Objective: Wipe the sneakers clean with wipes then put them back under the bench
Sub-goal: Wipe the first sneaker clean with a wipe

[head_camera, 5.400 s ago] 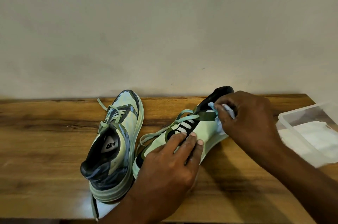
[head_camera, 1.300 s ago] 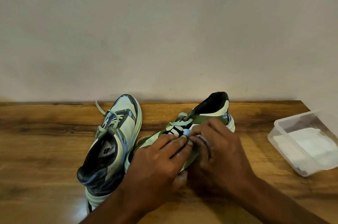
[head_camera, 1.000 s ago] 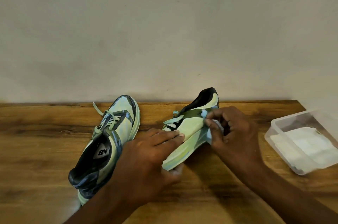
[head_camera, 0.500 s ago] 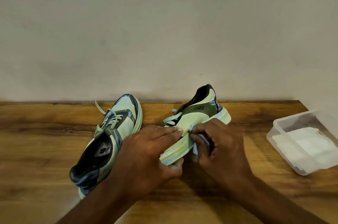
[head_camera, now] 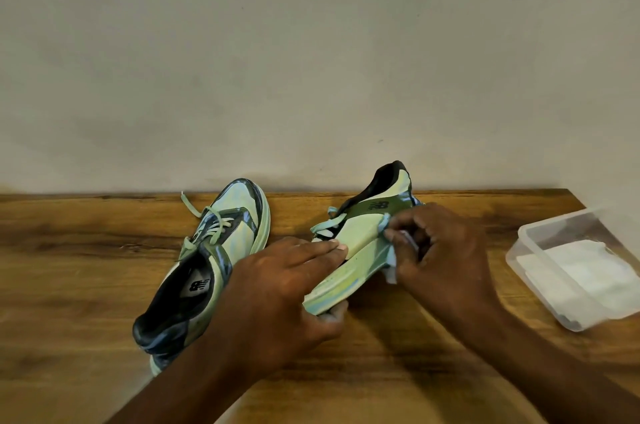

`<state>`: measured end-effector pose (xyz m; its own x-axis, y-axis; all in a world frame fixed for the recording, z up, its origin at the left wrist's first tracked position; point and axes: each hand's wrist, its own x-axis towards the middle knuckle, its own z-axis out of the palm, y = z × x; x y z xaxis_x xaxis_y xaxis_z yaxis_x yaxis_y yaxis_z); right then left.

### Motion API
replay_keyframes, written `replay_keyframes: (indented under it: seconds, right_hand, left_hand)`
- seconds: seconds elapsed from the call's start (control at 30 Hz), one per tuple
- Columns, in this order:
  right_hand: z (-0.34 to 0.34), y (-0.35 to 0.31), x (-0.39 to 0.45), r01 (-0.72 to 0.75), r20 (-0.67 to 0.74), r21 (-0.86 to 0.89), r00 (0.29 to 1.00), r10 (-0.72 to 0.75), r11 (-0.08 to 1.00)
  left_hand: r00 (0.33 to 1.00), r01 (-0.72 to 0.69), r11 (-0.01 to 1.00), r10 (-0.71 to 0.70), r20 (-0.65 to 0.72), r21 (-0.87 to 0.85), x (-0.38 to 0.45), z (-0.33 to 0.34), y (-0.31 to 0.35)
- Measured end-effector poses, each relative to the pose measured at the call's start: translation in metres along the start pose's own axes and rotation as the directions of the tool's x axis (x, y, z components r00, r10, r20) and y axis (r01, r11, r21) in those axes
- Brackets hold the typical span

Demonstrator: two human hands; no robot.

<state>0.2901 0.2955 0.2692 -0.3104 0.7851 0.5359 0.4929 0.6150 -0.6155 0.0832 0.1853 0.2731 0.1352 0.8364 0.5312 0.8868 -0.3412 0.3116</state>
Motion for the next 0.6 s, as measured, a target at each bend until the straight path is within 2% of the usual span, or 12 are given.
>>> replay_keyframes:
  seconds: [0.07, 0.13, 0.2, 0.27, 0.3, 0.33, 0.43, 0.47, 0.53, 0.6]
  right_hand:
    - [-0.009, 0.010, 0.010, -0.124, -0.085, 0.026, 0.988, 0.126, 0.992]
    - [-0.007, 0.007, 0.007, -0.126, -0.097, 0.015, 0.987, 0.127, 0.992]
    - [0.003, -0.005, -0.007, 0.023, -0.045, -0.005, 0.999, -0.023, 1.000]
    - [0.010, -0.013, -0.019, 0.188, 0.032, -0.006, 0.982, -0.188, 0.982]
    - [0.009, -0.011, -0.017, 0.223, 0.053, -0.015, 0.974, -0.222, 0.975]
    - [0.007, -0.005, -0.010, 0.199, 0.036, -0.031, 0.980, -0.198, 0.979]
    - [-0.008, 0.012, 0.012, -0.053, -0.125, 0.016, 0.991, 0.054, 0.998]
    - [-0.009, 0.014, 0.013, -0.091, -0.149, 0.034, 0.984, 0.095, 0.995]
    - [-0.004, 0.008, 0.006, -0.049, -0.131, 0.020, 0.990, 0.051, 0.999]
    - [0.007, -0.006, -0.008, 0.084, -0.060, 0.002, 0.995, -0.084, 0.996]
  left_hand:
    - [1.000, -0.016, 1.000, 0.016, 0.002, 0.014, 0.000, 0.001, 0.001]
    - [0.999, -0.033, 0.999, 0.032, 0.011, 0.037, 0.000, 0.001, 0.002]
    - [0.999, -0.038, 0.998, 0.037, 0.017, 0.052, 0.000, 0.001, 0.003]
    - [0.999, -0.031, 0.998, 0.030, 0.014, 0.055, 0.001, 0.001, 0.002]
    - [1.000, -0.027, 0.998, 0.026, 0.014, 0.054, 0.001, 0.001, 0.001]
    - [1.000, -0.026, 0.998, 0.025, 0.015, 0.051, 0.001, 0.001, 0.001]
    - [0.999, -0.045, 0.998, 0.043, 0.026, 0.051, 0.000, 0.000, 0.004]
    - [0.998, -0.055, 0.997, 0.053, 0.035, 0.060, -0.001, 0.000, 0.006]
    - [0.997, -0.068, 0.994, 0.064, 0.051, 0.080, -0.003, 0.001, 0.008]
    - [0.996, -0.074, 0.993, 0.069, 0.057, 0.093, -0.003, 0.001, 0.008]
